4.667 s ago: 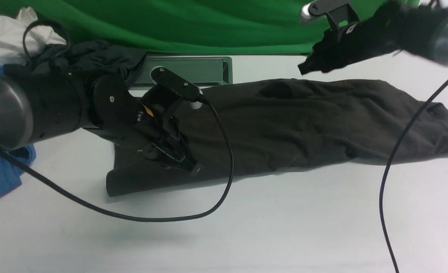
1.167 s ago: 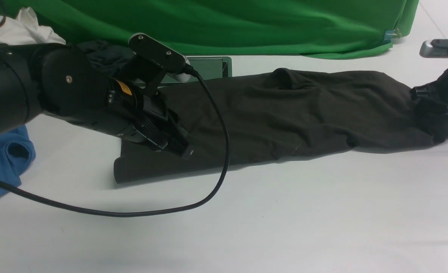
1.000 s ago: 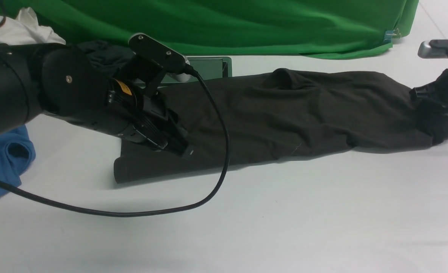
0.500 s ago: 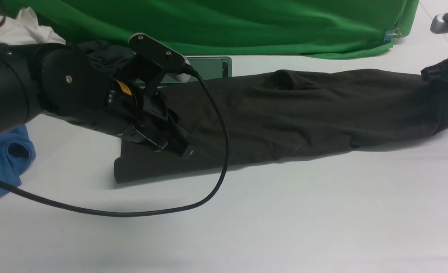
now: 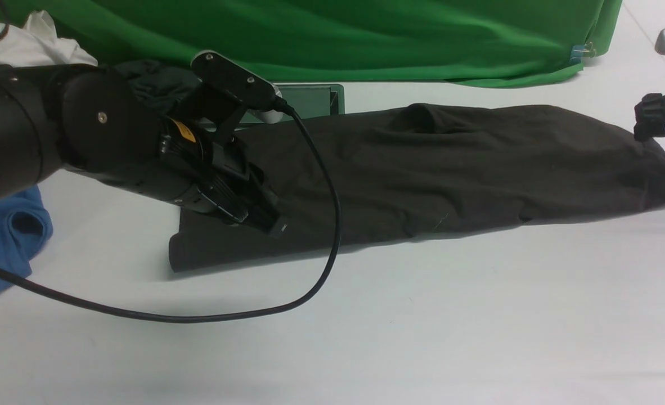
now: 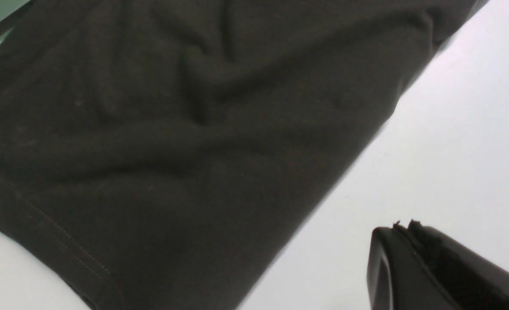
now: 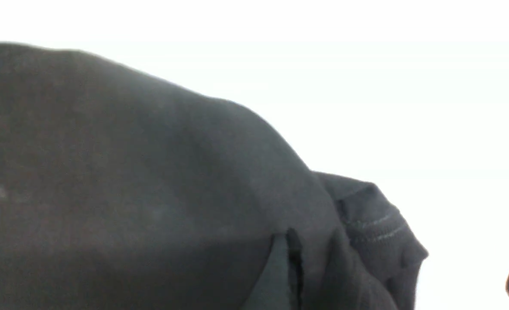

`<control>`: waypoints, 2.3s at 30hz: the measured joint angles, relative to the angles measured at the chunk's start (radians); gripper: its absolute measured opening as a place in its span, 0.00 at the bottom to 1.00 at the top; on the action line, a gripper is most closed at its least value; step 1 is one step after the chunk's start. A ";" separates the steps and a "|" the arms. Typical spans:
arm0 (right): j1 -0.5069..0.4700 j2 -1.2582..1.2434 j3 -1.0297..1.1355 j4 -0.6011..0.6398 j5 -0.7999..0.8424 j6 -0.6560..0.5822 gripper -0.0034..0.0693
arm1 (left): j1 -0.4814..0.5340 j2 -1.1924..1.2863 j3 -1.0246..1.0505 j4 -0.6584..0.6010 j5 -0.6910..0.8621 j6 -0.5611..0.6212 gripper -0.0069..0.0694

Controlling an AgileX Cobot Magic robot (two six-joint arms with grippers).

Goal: Fold a long-sleeved shirt on a white desktop.
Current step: 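Pull the folded dark garment lengthwise by its ends to straighten it flat on the table, then fold the right end of the dark garment over onto its left end with the right gripper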

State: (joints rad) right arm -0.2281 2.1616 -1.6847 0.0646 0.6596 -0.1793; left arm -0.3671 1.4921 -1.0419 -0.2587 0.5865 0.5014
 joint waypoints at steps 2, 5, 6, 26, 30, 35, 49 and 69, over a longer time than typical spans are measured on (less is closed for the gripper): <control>-0.005 0.015 0.000 0.030 -0.016 0.003 0.91 | 0.000 0.000 0.000 0.000 0.000 0.000 0.11; -0.011 0.045 0.000 0.065 -0.028 -0.009 0.91 | 0.000 0.000 0.000 0.000 0.000 0.000 0.11; -0.011 0.047 0.000 0.068 -0.029 -0.010 0.91 | 0.000 0.000 0.000 0.000 0.000 0.000 0.11; -0.007 0.074 -0.010 0.139 0.106 -0.118 0.17 | 0.000 -0.039 0.001 0.002 0.006 0.011 0.11; -0.052 -0.018 0.024 0.106 0.239 -0.117 0.17 | 0.000 -0.140 0.001 -0.002 0.012 0.014 0.11; -0.134 -0.204 0.138 0.080 0.295 -0.117 0.17 | 0.000 -0.264 0.019 -0.024 0.033 0.010 0.11; -0.159 -0.471 0.238 0.088 0.333 -0.068 0.17 | 0.000 -0.519 0.236 -0.059 -0.068 0.006 0.11; 0.218 -0.614 0.166 0.284 0.293 -0.068 0.17 | 0.000 -0.621 0.240 -0.061 -0.088 0.015 0.11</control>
State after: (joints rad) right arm -0.0105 1.5480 -1.5187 0.3483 0.9526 -0.2472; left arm -0.3671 0.8714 -0.8018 -0.3193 0.4985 0.5161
